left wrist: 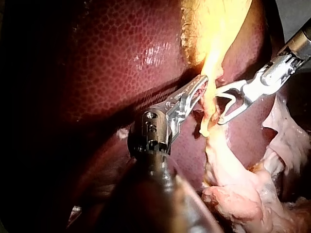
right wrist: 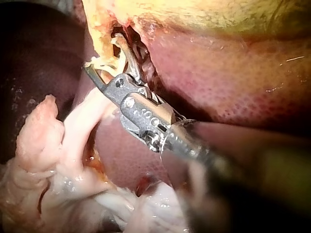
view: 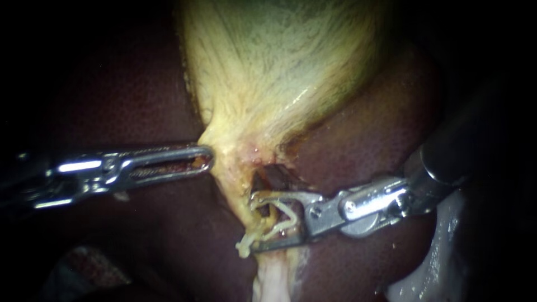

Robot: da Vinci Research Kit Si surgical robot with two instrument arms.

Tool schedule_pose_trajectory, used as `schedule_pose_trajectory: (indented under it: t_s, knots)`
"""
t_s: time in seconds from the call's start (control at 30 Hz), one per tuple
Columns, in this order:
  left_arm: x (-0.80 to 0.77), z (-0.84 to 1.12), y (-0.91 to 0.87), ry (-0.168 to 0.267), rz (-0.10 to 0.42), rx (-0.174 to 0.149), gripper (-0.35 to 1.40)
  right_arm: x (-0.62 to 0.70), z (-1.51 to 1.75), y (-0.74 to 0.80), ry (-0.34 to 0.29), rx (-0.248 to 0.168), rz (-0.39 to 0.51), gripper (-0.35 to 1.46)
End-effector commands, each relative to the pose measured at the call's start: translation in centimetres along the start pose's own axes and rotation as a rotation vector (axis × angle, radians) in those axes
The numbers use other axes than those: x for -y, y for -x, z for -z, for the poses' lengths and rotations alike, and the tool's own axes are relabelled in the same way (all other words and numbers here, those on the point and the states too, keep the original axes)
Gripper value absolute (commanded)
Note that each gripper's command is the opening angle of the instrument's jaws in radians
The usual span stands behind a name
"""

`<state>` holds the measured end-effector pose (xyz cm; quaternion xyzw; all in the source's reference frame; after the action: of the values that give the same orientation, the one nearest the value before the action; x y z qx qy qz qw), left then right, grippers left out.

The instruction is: Clipping second clip left tube

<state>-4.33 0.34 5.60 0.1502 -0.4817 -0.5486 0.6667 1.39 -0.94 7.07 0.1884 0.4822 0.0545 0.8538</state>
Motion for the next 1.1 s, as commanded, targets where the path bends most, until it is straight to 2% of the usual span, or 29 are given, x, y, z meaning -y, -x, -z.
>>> schedule_pose_trajectory:
  t_s: [0.03, 0.2, 0.33, 0.53, 0.6, 0.8, 1.1]
  knots:
    - [0.02, 0.01, 0.00, 0.003, 0.000, 0.001, -0.35, 0.00, 0.00, 0.00, 0.001, 0.003, 0.000, 0.58]
    - [0.09, 0.02, 0.00, -0.003, -0.004, 0.002, -0.35, 0.01, -0.09, 0.00, 0.004, 0.007, 0.001, 0.58]
    - [0.12, 0.02, 0.01, -0.002, -0.010, 0.003, -0.35, 0.07, -0.19, 0.01, 0.003, 0.007, 0.007, 0.59]
    - [0.13, 0.01, 0.01, -0.004, -0.010, 0.002, -0.35, 0.20, -0.28, 0.02, -0.082, 0.005, 0.019, 0.56]
    - [0.14, 0.00, 0.01, -0.006, -0.010, 0.001, -0.35, 0.22, -0.33, 0.01, -0.126, 0.002, 0.025, 0.55]
    - [0.15, -0.03, 0.01, -0.005, -0.009, 0.001, -0.35, 0.24, -0.49, -0.02, -0.175, 0.001, 0.063, 0.51]
    - [0.17, -0.06, 0.01, -0.006, -0.009, 0.001, -0.35, 0.23, -0.62, -0.06, -0.171, 0.011, 0.077, 0.42]
